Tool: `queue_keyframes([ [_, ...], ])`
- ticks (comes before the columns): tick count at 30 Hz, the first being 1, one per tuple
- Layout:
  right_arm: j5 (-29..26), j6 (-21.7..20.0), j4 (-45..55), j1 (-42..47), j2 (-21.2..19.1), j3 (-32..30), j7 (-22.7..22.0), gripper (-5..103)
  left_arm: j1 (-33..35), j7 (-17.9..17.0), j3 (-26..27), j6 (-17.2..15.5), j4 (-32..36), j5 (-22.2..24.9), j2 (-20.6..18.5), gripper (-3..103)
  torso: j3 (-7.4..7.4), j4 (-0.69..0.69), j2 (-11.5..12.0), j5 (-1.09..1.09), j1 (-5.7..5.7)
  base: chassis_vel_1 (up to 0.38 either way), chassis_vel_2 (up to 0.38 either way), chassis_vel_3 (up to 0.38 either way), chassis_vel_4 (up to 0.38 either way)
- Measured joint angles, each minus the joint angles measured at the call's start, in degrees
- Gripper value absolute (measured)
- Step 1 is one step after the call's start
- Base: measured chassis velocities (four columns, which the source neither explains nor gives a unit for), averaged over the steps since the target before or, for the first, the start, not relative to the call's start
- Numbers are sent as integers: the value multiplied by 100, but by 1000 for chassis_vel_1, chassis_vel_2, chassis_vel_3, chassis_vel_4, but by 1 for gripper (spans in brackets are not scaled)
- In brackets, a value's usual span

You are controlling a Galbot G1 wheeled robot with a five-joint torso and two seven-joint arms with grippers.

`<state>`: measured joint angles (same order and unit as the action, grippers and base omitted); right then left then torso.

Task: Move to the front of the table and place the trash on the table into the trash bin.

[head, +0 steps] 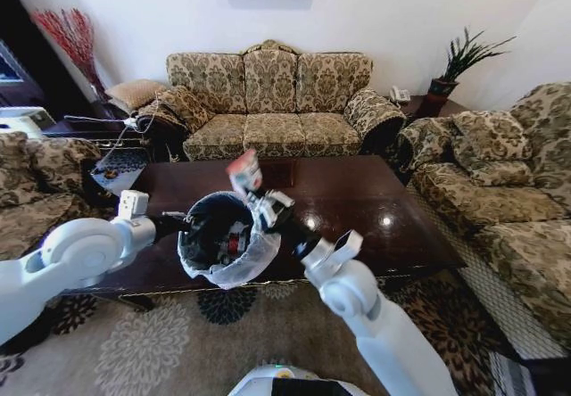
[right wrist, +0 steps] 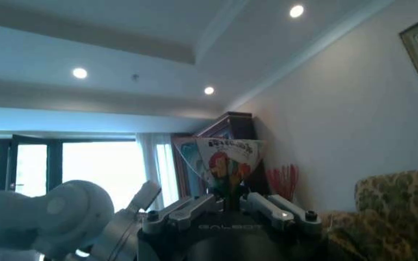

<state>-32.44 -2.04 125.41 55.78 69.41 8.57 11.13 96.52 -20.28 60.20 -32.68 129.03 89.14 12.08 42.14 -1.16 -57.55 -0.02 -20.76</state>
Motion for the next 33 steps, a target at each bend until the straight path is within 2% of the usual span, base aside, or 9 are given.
queue_keyframes([
  [3, 29, 57, -83, -1, -1, 174, -53, 0, -2, 0, -2, 6, -2, -7, 20, 0, 0, 0, 0, 1, 0, 0, 0, 0, 0],
  [6, 221, 197, -341, -32, 83, 412, -128, 16, -19, -1, 2, 16, 15, -5, 56, 0, 0, 0, 0, 2, 0, 0, 0, 0, 0],
  [8, 261, 236, -414, -47, 120, 448, -138, 16, -19, -1, 4, 16, 28, 0, 64, 0, 0, 0, 0, 2, -1, 0, 0, 0, 0],
  [15, 302, 250, -636, -125, 347, 540, -286, 42, 8, -16, 13, 12, 59, 25, 100, 0, 0, 0, 0, 2, 0, 0, 0, 0, 0],
  [19, 357, 275, -723, -193, 375, 577, -263, 64, 18, -30, 4, 2, 75, 53, 75, 0, 0, 0, 0, 2, -1, 0, 0, 0, 0],
  [24, 380, 306, -739, -217, 400, 574, -246, 75, 18, -42, -1, -3, 74, 55, 130, 0, 0, 0, 1, 2, 0, 0, 0, 0, 0],
  [26, 375, 335, -738, -262, 415, 564, -243, 85, 15, -50, 0, -16, 65, 54, 172, 0, 0, 0, 1, 2, -1, 0, 0, 0, 0],
  [30, 405, 362, -622, -282, 415, 457, -296, 99, 8, -132, 55, -244, 50, 64, 266, 0, 0, 0, 1, 2, -1, 0, 0, 0, 0],
  [33, 968, 169, -357, -157, 400, 167, -561, 99, 41, -295, 238, -511, 48, 112, 365, 0, 0, 0, 1, 2, -1, 0, 0, 0, 0],
])
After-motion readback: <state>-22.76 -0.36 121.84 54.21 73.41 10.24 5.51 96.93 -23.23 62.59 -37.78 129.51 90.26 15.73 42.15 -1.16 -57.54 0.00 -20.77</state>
